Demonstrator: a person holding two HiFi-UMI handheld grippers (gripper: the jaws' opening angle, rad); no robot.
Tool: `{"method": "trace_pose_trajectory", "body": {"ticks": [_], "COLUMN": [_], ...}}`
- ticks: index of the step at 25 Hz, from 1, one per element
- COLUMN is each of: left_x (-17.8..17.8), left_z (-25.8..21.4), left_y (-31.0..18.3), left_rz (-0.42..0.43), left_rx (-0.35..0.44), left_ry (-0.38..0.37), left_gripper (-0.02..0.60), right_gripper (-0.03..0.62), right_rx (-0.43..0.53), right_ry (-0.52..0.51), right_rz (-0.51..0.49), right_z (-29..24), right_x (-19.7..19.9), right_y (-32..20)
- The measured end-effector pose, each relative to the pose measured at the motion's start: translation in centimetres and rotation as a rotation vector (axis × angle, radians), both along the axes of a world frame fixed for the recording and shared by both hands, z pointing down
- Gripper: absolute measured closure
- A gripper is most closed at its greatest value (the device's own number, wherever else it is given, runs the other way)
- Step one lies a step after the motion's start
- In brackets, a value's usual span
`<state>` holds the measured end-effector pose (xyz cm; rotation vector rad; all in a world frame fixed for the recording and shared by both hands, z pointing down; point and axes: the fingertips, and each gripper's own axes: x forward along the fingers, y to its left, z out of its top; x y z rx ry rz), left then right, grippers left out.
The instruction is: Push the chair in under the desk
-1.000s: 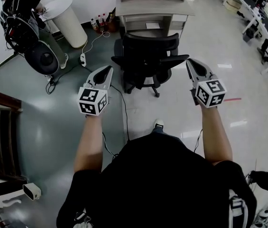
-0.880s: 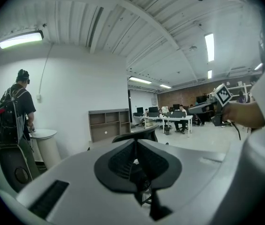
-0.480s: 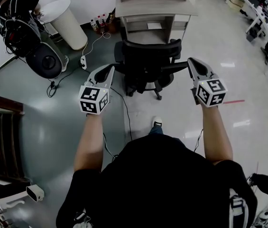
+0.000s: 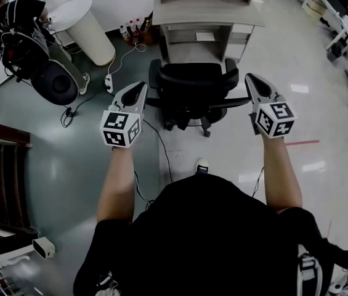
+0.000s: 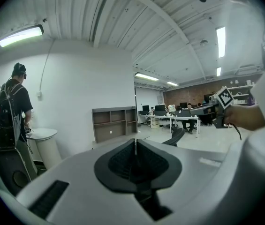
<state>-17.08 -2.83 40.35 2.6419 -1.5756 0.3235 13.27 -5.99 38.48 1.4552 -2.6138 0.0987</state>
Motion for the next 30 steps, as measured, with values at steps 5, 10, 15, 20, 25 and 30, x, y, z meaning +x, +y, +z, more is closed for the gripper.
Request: {"method": "trace_pose_trajectory", "body": {"ticks": [5,10,15,20,25,30], "left_x": [1.1,2.5,3.2,3.6,2.5,1.3], "left_z": [-0.3,-1.2,-1.5,-0.4,-0.3,-0.2], "left_y": [-3.5,-6.4,-8.6,-9.7,-11.0,-11.6], "left_rz": [-0.02,-0.035,-0.051,-0.056,-0.06,-0.047], "left_rx": [-0.003,-0.002,0.002,-0.011,-0.016,-0.016], "left_ry": [-0.003,-0.024,-0.033,-0.029,-0.019,-0.014], "left_gripper": [0.557,0.557,0.557,0.557,0.557,0.557], "right_gripper": [0.597,0.597,0.597,0.597,0.597,0.597], "right_rx": [-0.005,-0.003,0.002,-0.007,-0.008,-0.009], "right_ry": [-0.008,-0.022,-0.032,-0.03,-0.016,-0.009], "right_rz": [-0.005,-0.014,-0.024,-0.027,-0.025,-0.007], "right_z": [-0.1,-0.7,-0.7,0.1,-0.2,-0.3], "right_x": [1.5,3.1,3.9,4.3,3.5,2.7], "right_y": [-3.8,-7.2,-9.7,-11.0,-12.1,-12.3]}}
